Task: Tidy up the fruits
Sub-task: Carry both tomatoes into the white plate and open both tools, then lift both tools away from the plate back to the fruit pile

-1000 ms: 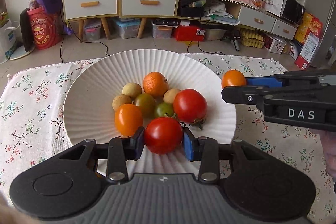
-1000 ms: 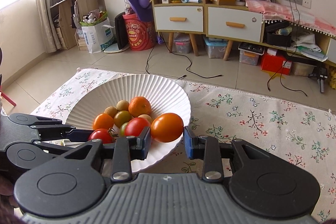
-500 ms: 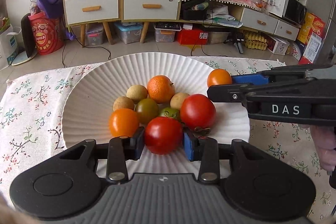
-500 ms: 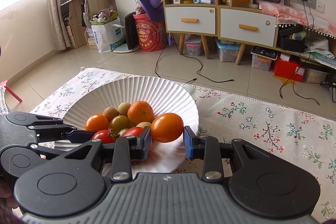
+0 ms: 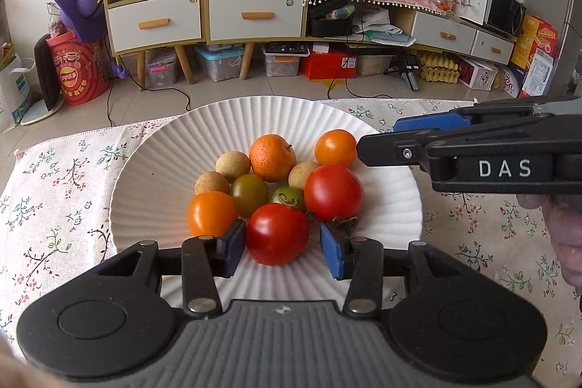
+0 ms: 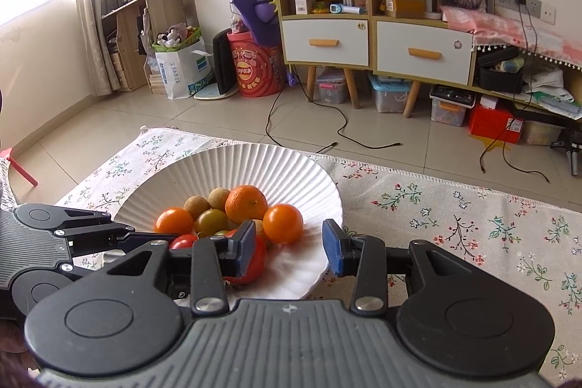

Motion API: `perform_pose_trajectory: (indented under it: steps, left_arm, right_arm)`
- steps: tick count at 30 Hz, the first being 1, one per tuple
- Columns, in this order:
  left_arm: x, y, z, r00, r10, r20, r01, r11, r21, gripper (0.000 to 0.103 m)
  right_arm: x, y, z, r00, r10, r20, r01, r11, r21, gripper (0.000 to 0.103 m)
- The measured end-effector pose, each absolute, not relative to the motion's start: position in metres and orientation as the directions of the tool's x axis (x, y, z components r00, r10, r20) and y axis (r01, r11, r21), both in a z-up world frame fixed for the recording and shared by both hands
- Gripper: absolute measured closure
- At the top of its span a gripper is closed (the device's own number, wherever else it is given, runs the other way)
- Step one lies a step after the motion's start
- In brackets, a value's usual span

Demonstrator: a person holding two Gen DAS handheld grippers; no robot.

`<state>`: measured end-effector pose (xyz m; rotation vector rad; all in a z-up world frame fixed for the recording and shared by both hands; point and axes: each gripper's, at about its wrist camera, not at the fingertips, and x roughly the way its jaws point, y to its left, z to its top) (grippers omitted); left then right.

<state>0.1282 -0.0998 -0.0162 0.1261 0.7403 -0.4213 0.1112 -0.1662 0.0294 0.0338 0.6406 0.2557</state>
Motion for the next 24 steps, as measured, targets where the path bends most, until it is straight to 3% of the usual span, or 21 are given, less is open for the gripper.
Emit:
perform_pose_trajectory:
  steps: [10,15,24]
  left_arm:
    - [0.106,-0.091,0.0,0.66,-0.343,-0.668,0.431,0.901,-0.036,0.044]
    - [0.095,-0.084,0.006,0.657,-0.336,-0.675,0.437,0.899,-0.022,0.029]
    - [0.078,-0.058,0.009,0.675,-0.298,-0.675,0.399,0.917,-0.006,0.009]
  right_arm:
    - [0.088,-0.162,0.049,0.787,0.225,-0.574,-0.175,0.974,0.142,0.037]
    - [0.073,-0.157,0.053,0.794,0.209,-0.571,-0.146,0.977,0.155,0.02]
    - [0.053,-0.148,0.053,0.808,0.163,-0.566,-0.083,0.983,0.164,0.004]
